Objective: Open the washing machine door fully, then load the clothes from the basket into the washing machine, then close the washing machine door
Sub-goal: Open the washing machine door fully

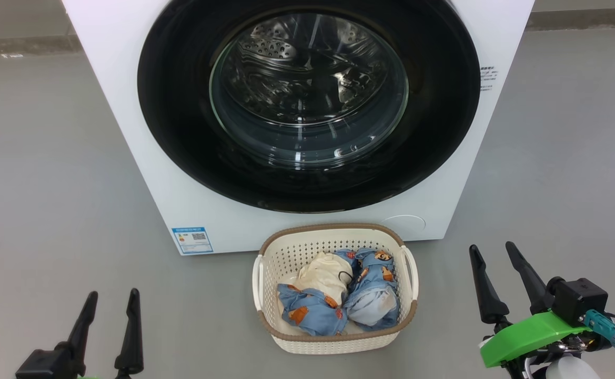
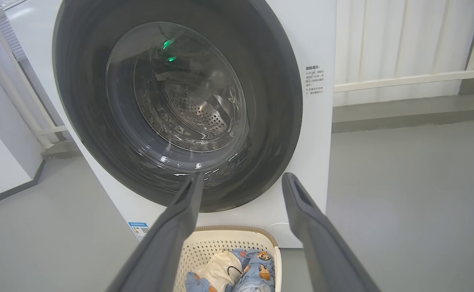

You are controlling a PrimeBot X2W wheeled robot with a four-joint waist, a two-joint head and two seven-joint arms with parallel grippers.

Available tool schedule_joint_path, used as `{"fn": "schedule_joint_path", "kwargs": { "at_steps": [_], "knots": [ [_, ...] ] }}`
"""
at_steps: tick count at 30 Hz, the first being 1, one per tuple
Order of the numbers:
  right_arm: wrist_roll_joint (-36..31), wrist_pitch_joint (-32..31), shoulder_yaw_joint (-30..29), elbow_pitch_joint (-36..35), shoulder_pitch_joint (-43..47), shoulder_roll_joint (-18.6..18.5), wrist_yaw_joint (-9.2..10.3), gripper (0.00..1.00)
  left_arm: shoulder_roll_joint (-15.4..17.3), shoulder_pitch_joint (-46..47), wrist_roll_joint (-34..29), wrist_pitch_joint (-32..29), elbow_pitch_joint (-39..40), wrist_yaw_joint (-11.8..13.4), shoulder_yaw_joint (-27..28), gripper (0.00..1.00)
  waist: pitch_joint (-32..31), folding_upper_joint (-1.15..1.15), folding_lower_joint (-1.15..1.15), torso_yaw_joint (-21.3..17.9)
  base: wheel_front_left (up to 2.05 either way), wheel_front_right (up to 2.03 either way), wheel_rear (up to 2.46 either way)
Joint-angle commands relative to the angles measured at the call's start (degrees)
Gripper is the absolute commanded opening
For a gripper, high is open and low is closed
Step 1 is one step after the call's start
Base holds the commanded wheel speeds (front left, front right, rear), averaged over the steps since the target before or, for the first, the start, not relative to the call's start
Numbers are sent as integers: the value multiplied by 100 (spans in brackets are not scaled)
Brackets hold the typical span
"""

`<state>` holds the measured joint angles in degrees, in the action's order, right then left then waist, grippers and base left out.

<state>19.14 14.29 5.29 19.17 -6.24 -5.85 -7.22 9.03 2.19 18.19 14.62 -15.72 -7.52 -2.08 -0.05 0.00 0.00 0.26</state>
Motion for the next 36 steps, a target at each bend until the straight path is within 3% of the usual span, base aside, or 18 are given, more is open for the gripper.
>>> {"fn": "schedule_joint_path", "kwargs": {
  "at_steps": [1,13,36],
  "knots": [
    [-99,71,84,-159,-65,-32,-26,100,94,269,-76,38,62,3,212,100,0,0,0,-7,11,11,-22],
    [-106,71,15,-188,-23,19,-26,100,46,326,-246,38,-4,3,359,100,26,0,0,-87,61,61,-122],
    [-109,71,-113,-244,-86,42,-26,100,-18,445,-129,38,113,3,357,100,165,0,0,-121,122,122,-243]
  ]
}}
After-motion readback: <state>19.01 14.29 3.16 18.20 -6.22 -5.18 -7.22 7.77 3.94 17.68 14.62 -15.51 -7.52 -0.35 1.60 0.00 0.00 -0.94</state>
